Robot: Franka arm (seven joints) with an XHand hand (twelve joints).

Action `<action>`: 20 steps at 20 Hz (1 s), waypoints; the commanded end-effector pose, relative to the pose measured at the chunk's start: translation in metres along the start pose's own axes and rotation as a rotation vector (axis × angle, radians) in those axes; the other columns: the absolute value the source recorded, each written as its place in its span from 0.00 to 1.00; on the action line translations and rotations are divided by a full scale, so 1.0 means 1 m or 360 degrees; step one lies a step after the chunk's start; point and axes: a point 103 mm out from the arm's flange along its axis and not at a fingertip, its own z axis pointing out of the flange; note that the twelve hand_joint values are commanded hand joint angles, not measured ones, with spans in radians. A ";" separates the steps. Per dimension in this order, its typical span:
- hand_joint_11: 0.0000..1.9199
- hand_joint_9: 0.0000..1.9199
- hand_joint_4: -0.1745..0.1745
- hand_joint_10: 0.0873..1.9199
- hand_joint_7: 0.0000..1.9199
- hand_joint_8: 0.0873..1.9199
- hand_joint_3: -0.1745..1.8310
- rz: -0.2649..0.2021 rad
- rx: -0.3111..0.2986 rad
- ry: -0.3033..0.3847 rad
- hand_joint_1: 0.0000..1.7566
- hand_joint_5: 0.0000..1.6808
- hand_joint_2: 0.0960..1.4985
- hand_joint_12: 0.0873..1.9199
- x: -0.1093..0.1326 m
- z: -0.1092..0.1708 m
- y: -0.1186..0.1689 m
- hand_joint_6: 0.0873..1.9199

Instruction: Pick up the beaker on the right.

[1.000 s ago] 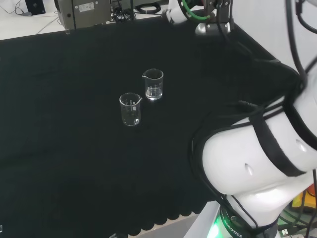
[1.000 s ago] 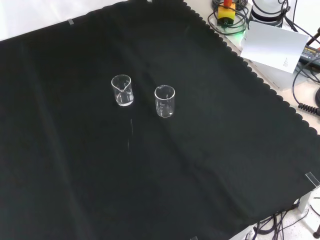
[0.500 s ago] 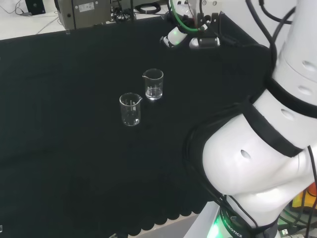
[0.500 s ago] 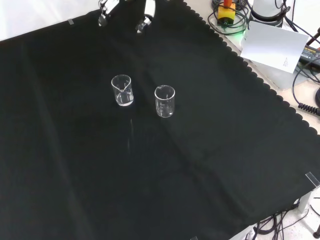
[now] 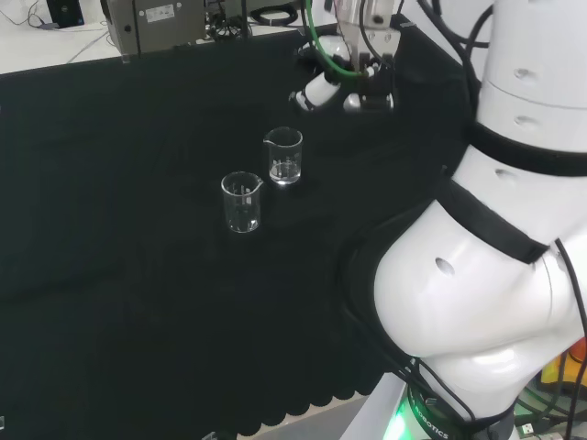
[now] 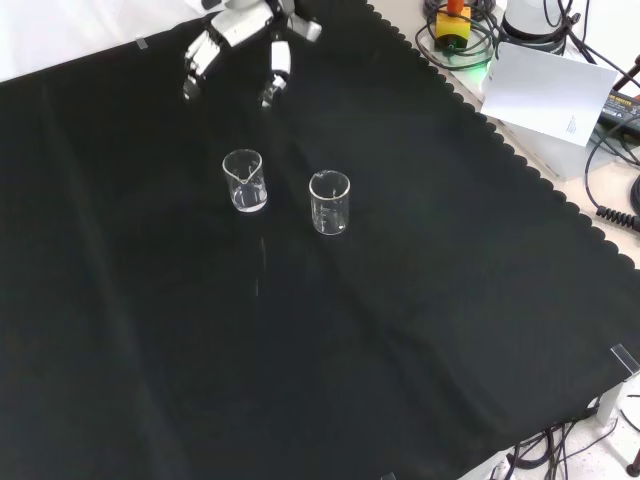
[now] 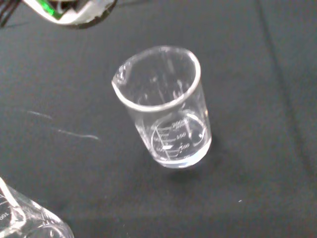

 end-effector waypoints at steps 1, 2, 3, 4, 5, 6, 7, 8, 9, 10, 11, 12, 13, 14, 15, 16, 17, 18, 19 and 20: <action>0.11 0.22 0.45 0.30 0.13 0.29 0.42 -0.0113 -0.0045 0.0194 0.47 0.25 0.35 0.70 -0.016 0.037 0.029 0.00; 0.11 0.22 0.45 0.30 0.12 0.29 0.42 -0.0121 -0.0035 0.0198 0.47 0.25 0.34 0.70 -0.017 0.041 0.029 0.00; 0.11 0.21 0.45 0.30 0.12 0.29 0.42 -0.0128 -0.0029 0.0207 0.47 0.25 0.34 0.70 -0.018 0.045 0.029 0.00; 0.11 0.21 0.45 0.30 0.12 0.29 0.42 -0.0135 -0.0023 0.0227 0.47 0.25 0.34 0.70 -0.019 0.049 0.029 0.00; 0.11 0.21 0.46 0.30 0.12 0.29 0.42 -0.0142 -0.0015 0.0249 0.47 0.25 0.34 0.70 -0.021 0.053 0.029 0.00; 0.11 0.21 0.46 0.30 0.12 0.29 0.42 -0.0151 -0.0006 0.0268 0.47 0.25 0.34 0.70 -0.022 0.057 0.028 0.00; 0.11 0.22 0.46 0.30 0.12 0.29 0.42 -0.0157 -0.0002 0.0285 0.46 0.25 0.33 0.70 -0.023 0.061 0.028 0.00; 0.11 0.22 0.46 0.30 0.13 0.29 0.42 -0.0169 0.0000 0.0309 0.46 0.25 0.33 0.70 -0.025 0.066 0.028 0.00; 0.11 0.22 0.46 0.30 0.13 0.29 0.42 -0.0183 0.0005 0.0329 0.46 0.25 0.33 0.70 -0.027 0.069 0.028 0.00; 0.11 0.22 0.46 0.30 0.13 0.29 0.42 -0.0200 0.0013 0.0346 0.46 0.25 0.33 0.70 -0.030 0.073 0.029 0.00; 0.11 0.22 0.46 0.30 0.12 0.29 0.42 -0.0217 0.0022 0.0368 0.46 0.25 0.32 0.70 -0.032 0.077 0.029 0.00; 0.10 0.21 0.46 0.29 0.12 0.28 0.42 -0.0238 0.0035 0.0397 0.46 0.24 0.32 0.70 -0.034 0.081 0.030 0.00; 0.09 0.19 0.47 0.29 0.10 0.28 0.43 -0.0257 0.0043 0.0413 0.46 0.23 0.32 0.70 -0.036 0.085 0.030 0.00; 0.08 0.17 0.47 0.28 0.08 0.27 0.43 -0.0272 0.0044 0.0424 0.46 0.21 0.31 0.70 -0.037 0.088 0.030 0.00; 0.07 0.16 0.47 0.28 0.07 0.27 0.43 -0.0290 0.0035 0.0441 0.46 0.20 0.31 0.70 -0.039 0.092 0.031 0.00; 0.07 0.15 0.48 0.28 0.06 0.26 0.43 -0.0307 0.0023 0.0460 0.46 0.20 0.31 0.70 -0.040 0.096 0.031 0.00; 0.06 0.15 0.48 0.28 0.06 0.26 0.43 -0.0329 0.0010 0.0476 0.46 0.19 0.31 0.70 -0.041 0.100 0.031 0.00; 0.06 0.15 0.48 0.28 0.06 0.26 0.43 -0.0343 0.0008 0.0493 0.46 0.19 0.30 0.71 -0.041 0.104 0.032 0.00; 0.06 0.15 0.48 0.28 0.06 0.26 0.43 -0.0353 0.0014 0.0516 0.46 0.19 0.30 0.71 -0.041 0.107 0.033 0.00; 0.06 0.15 0.48 0.28 0.06 0.26 0.43 -0.0359 0.0010 0.0528 0.47 0.19 0.30 0.71 -0.041 0.110 0.034 0.00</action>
